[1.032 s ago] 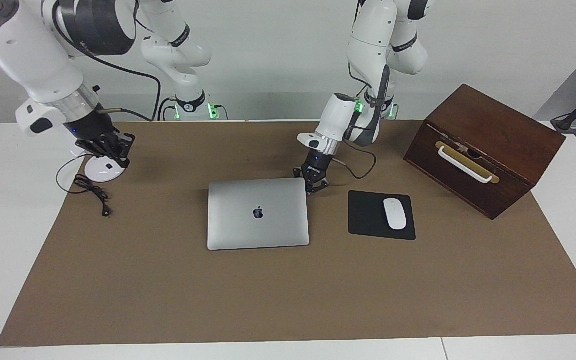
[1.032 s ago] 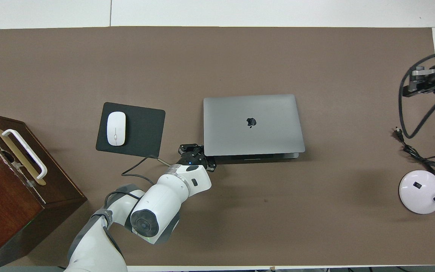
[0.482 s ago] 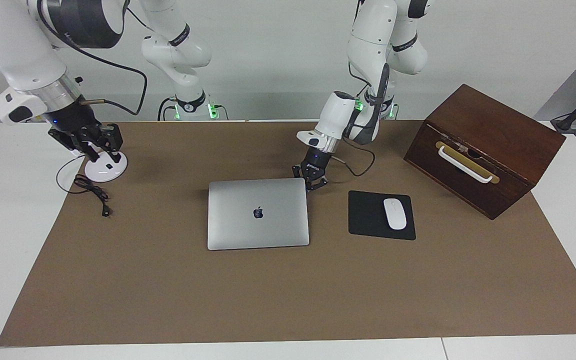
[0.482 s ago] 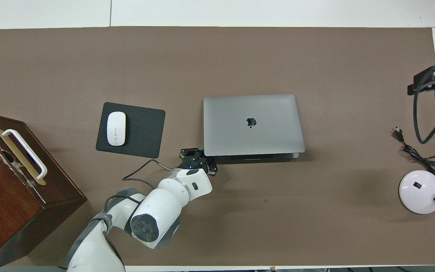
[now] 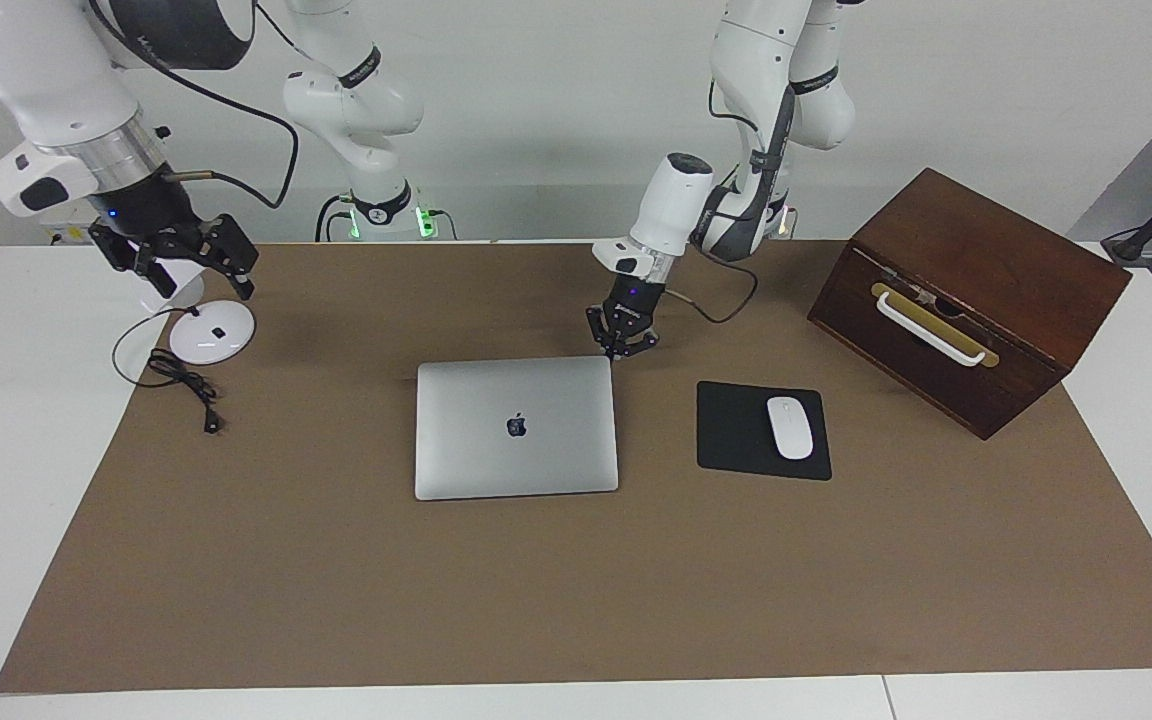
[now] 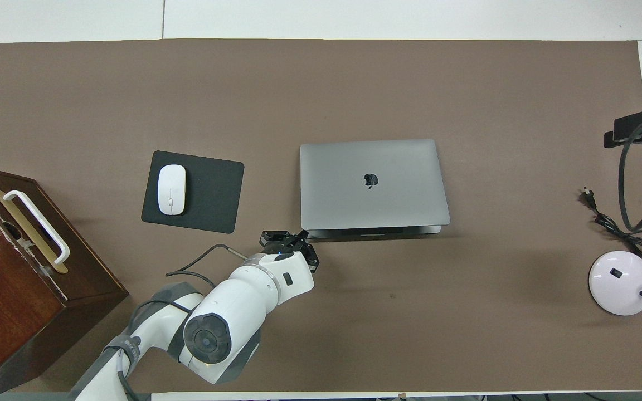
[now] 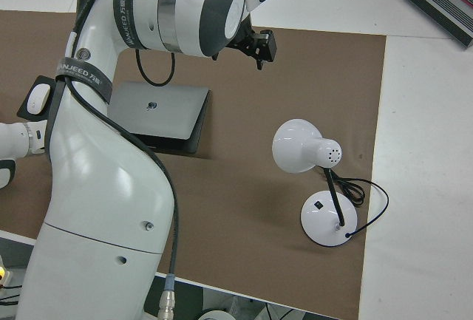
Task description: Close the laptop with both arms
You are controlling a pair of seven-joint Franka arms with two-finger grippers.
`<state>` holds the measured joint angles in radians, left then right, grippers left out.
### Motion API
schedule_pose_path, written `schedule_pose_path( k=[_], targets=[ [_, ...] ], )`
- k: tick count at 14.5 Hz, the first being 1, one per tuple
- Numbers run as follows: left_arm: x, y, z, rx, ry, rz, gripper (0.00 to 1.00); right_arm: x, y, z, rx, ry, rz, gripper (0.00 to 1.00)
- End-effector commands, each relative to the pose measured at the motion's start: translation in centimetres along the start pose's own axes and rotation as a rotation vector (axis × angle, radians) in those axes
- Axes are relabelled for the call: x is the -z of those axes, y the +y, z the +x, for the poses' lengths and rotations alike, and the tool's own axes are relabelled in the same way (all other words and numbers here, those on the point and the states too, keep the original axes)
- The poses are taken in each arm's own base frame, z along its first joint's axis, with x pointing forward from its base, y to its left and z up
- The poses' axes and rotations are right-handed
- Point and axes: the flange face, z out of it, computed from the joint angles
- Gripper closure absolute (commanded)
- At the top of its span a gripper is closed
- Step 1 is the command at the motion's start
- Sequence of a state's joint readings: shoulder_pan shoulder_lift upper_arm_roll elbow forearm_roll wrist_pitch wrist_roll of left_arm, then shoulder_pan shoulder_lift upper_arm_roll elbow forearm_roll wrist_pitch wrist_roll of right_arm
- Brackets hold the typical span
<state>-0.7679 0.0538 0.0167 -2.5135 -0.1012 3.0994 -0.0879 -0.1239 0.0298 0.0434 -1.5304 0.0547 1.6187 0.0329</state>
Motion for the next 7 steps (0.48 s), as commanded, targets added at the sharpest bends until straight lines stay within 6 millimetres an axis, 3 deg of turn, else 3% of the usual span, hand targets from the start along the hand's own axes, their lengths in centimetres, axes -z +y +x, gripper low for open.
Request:
schedule_pose_path(
  k=[1, 4, 7],
  targets=[
    [4.0, -0.2, -0.2, 0.013, -0.113, 0.004, 1.00, -0.2, -0.3, -1.7, 0.000, 0.012, 0.001, 0.00],
    [7.2, -1.0, 1.2, 0.029, -0.237, 0.011, 1.00, -0.3, -1.0, -2.1, -0.009, 0.014, -0.001, 0.00],
    [10.4, -2.5, 3.9, 0.053, -0.338, 0.022, 1.00, -0.4, -1.1, -2.4, 0.006, 0.012, -0.020, 0.00]
  ],
)
